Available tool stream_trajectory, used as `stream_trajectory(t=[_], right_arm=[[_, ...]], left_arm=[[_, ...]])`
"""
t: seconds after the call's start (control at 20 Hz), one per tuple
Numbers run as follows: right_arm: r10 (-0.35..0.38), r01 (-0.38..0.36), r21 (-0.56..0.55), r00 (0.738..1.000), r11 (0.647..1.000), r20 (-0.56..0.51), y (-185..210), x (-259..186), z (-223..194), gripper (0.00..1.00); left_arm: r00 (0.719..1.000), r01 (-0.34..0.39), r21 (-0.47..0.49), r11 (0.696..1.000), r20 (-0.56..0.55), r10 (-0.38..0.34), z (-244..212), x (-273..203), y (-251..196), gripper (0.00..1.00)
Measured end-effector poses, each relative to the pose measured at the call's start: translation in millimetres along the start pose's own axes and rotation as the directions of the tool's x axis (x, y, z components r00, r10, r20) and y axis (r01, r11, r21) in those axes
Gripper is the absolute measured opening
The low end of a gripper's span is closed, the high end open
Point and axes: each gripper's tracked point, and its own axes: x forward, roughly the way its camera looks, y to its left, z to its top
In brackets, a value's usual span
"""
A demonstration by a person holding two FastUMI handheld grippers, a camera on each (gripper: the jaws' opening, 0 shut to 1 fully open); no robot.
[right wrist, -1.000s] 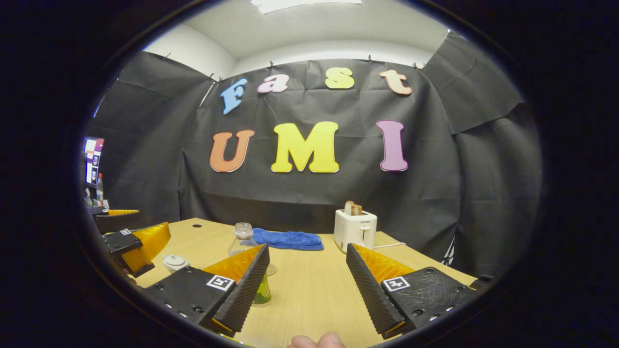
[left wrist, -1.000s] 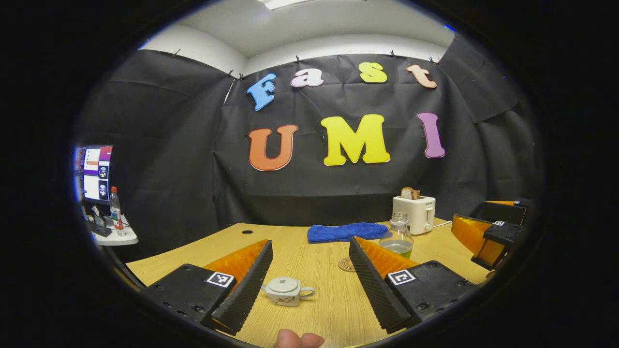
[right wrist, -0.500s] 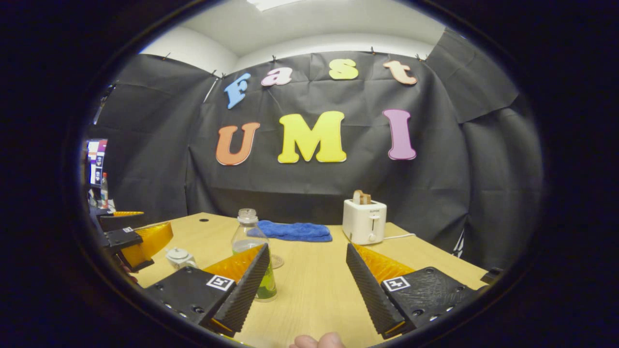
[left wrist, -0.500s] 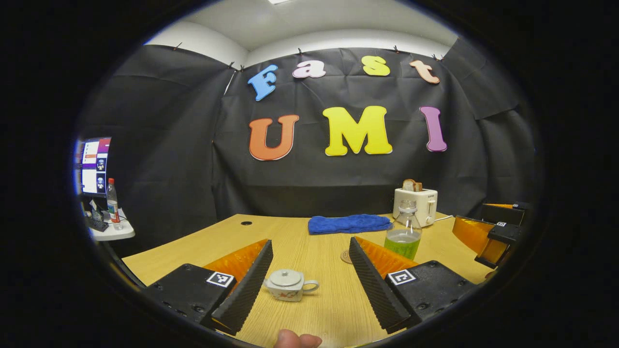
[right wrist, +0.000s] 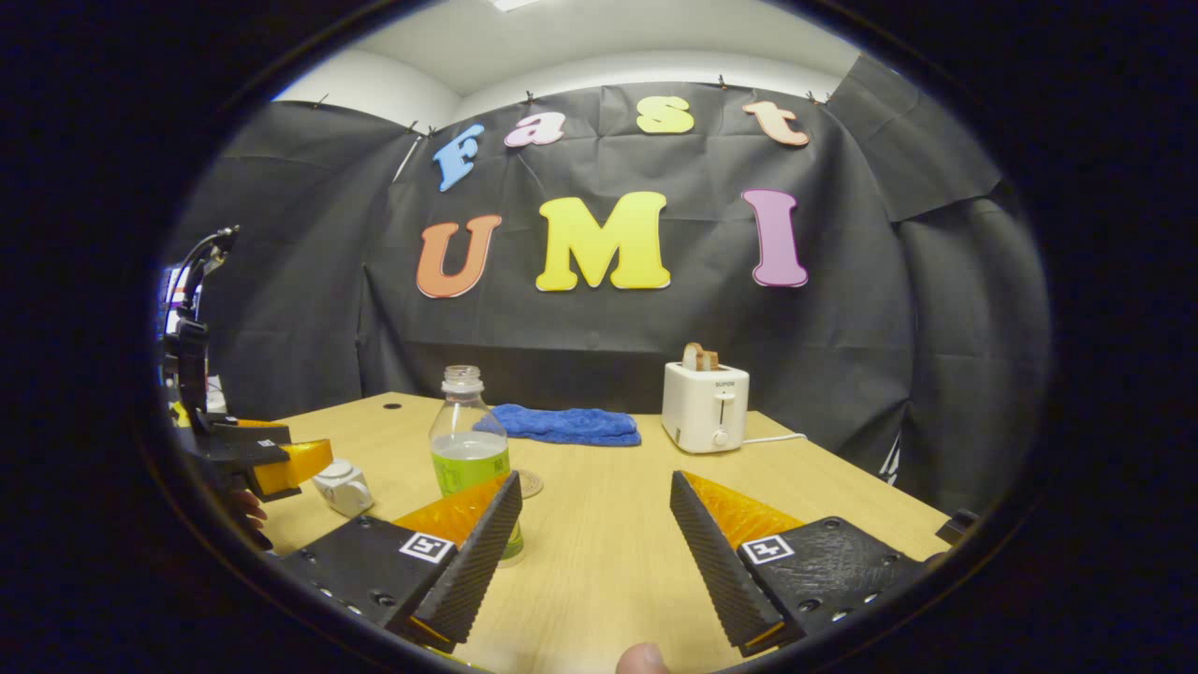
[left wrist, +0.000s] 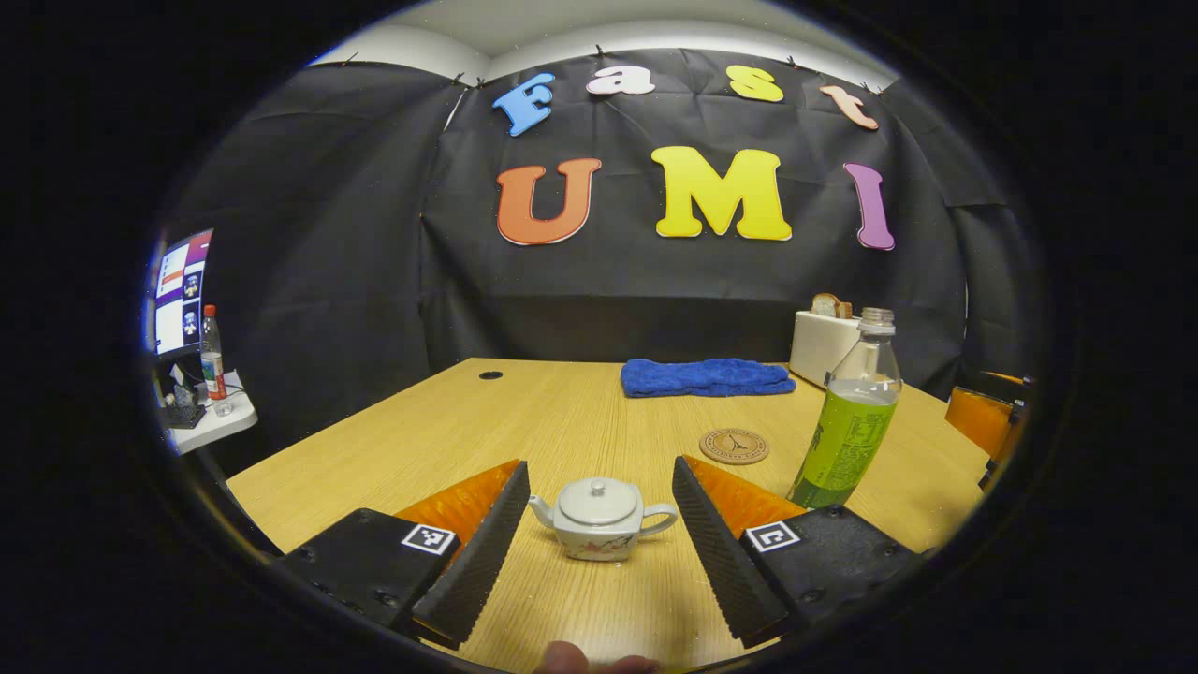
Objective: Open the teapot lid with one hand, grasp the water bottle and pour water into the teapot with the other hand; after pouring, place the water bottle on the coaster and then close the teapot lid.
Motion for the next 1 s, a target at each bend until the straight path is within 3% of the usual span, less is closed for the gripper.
stream_trajectory(t=[0.2,0.35,0.7,0.8,0.85,0.9,0.95,1.0], right_arm=[[-0.019,0.019,0.006,1.0,1.0,-0.017,-9.2,4.0,-5.7,0.95],[-0.026,0.026,0.001,0.999,1.0,-0.031,-13.6,7.9,-7.9,0.95],[-0.031,0.031,-0.01,0.999,0.999,-0.044,-17.3,13.4,-12.6,0.96],[-0.019,0.018,-0.021,0.999,1.0,-0.046,-14.0,14.2,-13.3,0.98],[-0.009,0.008,-0.024,0.999,1.0,-0.05,-10.7,15.2,-15.1,0.95],[0.003,-0.005,-0.029,0.999,1.0,-0.053,-7.1,15.7,-15.9,0.98],[0.024,-0.026,-0.035,0.998,0.999,-0.055,-2.3,15.5,-17.0,0.96],[0.054,-0.056,-0.041,0.997,0.998,-0.054,5.1,15.8,-15.6,0.95]], left_arm=[[0.999,-0.005,0.004,1.0,-0.048,0.005,-5.7,21.1,4.9,0.84],[0.996,-0.017,0.005,1.0,-0.084,0.018,-11.8,30.3,9.0,0.65],[0.995,-0.023,0.026,0.999,-0.096,0.026,-15.1,39.6,7.3,0.48],[0.995,-0.029,0.031,0.999,-0.092,0.031,-14.0,39.8,8.7,0.32],[0.996,-0.023,0.028,0.999,-0.09,0.026,-13.6,41.1,8.0,0.19],[0.996,-0.022,0.027,0.999,-0.085,0.024,-11.7,41.9,7.4,0.16],[0.996,-0.018,0.031,0.999,-0.087,0.021,-11.7,42.4,5.2,0.06],[0.996,-0.015,0.036,0.999,-0.084,0.018,-11.3,42.6,6.2,0.05]])
